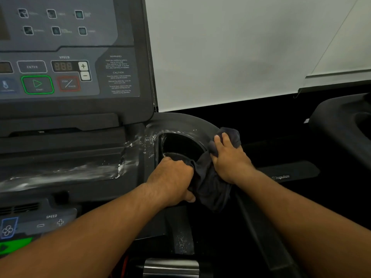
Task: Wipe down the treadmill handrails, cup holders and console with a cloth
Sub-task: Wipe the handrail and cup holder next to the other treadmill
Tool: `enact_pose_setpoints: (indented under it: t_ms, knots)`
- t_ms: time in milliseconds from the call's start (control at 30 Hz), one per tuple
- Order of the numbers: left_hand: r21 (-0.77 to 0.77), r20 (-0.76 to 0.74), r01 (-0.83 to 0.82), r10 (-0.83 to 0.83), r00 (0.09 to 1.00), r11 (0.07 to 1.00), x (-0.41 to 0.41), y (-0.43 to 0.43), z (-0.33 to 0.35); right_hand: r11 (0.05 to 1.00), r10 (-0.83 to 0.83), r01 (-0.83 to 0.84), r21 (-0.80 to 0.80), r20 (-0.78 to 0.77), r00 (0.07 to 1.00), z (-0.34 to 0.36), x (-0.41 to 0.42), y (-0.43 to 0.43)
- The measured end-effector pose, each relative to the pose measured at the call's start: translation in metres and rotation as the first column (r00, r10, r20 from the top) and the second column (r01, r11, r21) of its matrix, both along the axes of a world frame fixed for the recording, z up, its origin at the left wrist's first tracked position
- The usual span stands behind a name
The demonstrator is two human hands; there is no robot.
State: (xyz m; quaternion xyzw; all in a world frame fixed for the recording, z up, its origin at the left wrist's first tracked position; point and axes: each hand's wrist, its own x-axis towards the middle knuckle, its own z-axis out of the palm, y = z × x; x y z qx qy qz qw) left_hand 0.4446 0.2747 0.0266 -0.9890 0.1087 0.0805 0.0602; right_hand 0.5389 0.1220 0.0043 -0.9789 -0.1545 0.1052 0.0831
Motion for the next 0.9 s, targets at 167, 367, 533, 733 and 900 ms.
enact_pose_setpoints:
  t_ms: [167, 367, 533, 733, 900]
  knots:
    - [0.032, 0.014, 0.016, -0.017, 1.0, 0.999, 0.002, 0.0, -0.005, 0.996, 0.081, -0.081, -0.021, -0.023, 0.996, 0.011, 0.054, 0.023]
    - [0.044, -0.026, 0.016, -0.015, 1.0, 0.999, 0.005, 0.004, -0.007, 0.998, 0.002, -0.002, 0.069, -0.005, 1.0, 0.01, 0.091, 0.067]
    - [0.04, -0.013, 0.021, -0.021, 1.0, 0.999, 0.004, 0.006, -0.004, 0.992, 0.116, -0.116, 0.048, -0.001, 0.993, 0.005, 0.08, 0.047]
    - [0.012, -0.005, 0.031, -0.031, 1.0, 0.999, 0.001, 0.006, -0.004, 0.953, 0.291, -0.29, -0.084, -0.005, 0.957, -0.008, 0.025, -0.013]
    - [-0.028, -0.037, 0.06, -0.062, 0.997, 0.998, 0.002, 0.012, 0.0, 0.974, 0.223, -0.222, -0.048, 0.014, 0.975, 0.002, 0.028, -0.005]
